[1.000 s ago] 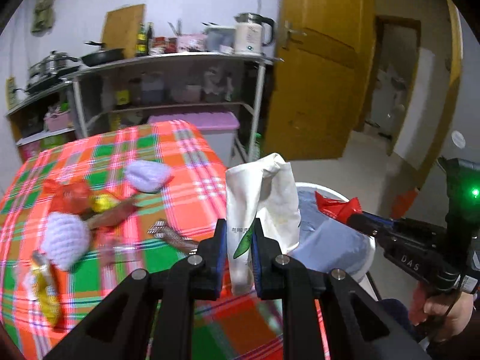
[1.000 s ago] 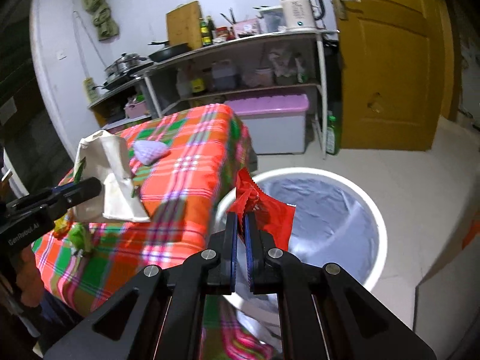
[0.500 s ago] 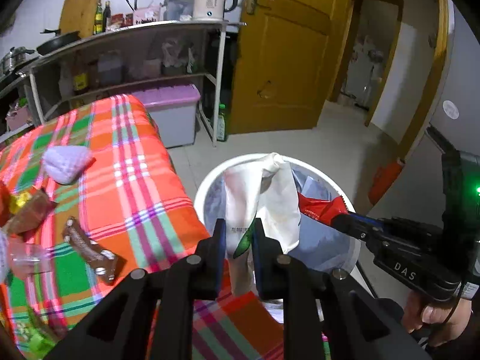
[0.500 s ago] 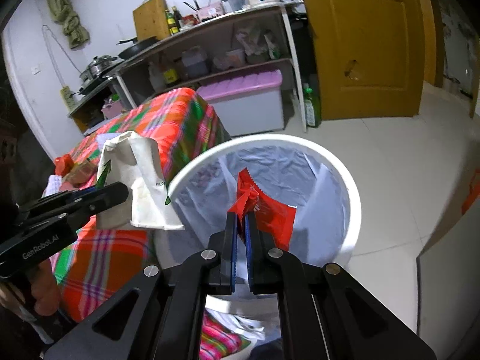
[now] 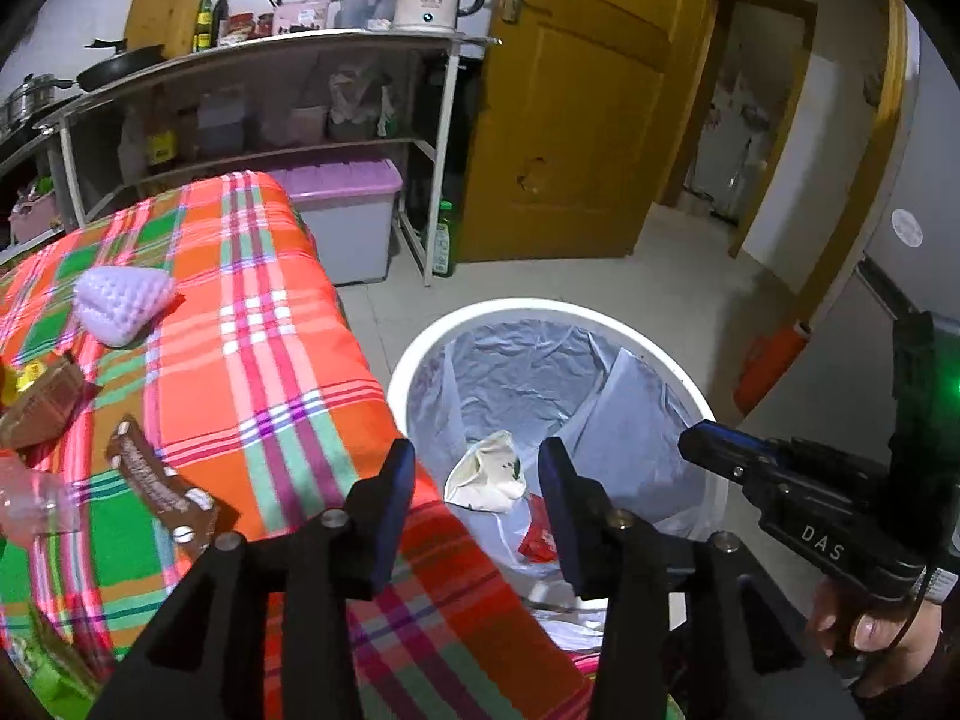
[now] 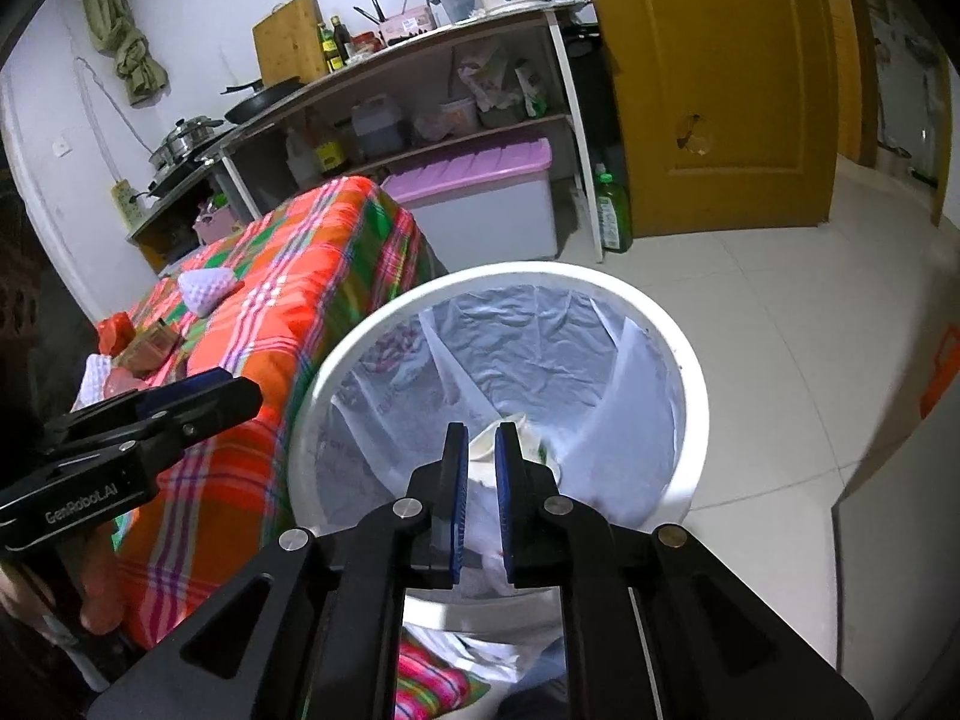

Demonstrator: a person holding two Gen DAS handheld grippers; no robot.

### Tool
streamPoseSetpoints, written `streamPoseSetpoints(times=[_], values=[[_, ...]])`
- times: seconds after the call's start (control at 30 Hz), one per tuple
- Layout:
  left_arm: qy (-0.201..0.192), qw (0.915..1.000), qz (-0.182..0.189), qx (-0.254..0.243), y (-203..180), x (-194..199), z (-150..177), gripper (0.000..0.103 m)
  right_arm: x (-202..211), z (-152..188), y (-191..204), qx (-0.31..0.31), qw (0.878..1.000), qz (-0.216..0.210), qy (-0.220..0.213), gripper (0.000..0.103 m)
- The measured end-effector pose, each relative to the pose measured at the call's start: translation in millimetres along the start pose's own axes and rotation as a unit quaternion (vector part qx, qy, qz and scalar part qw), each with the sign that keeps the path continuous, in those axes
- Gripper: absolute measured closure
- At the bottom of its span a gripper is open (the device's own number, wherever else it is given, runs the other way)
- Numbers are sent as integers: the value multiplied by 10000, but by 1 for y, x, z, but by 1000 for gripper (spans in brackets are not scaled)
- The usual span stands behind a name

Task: Collect trash
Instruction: 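Carry both items to the bin and open both tools to drop them, then grasp the green snack bag with the left tool while the right tool grasps the chocolate bar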

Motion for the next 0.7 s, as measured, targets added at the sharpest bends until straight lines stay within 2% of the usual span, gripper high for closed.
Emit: streamPoseSetpoints(times=[0.17,0.33,0.43,0.7], values=[[-218,9996,-142,140,14,21,-1,56,13,-4,14,73,9999,-79,-127,92],[-409,9983,-294,297,28,45,3,55,23,-3,39,228,9993,-250,-163,77],[-512,9972,-392,378,37,60,6,52,29,-1,55,364,9986,-327,-199,77],[-722,9927,-812,522,71,97,19,51,44,3,101,702,9952,-615,-286,77]])
Point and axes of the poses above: each gripper's, at about its wrist camera, not at the fingertips, and x roughly against the way its jaws point, y to its left, z to its underside, the point moved 7 cm from there along -x, roughly the way its jaws point, and after that the axes turned 2 degrees about -y, right-handed, at the moved point
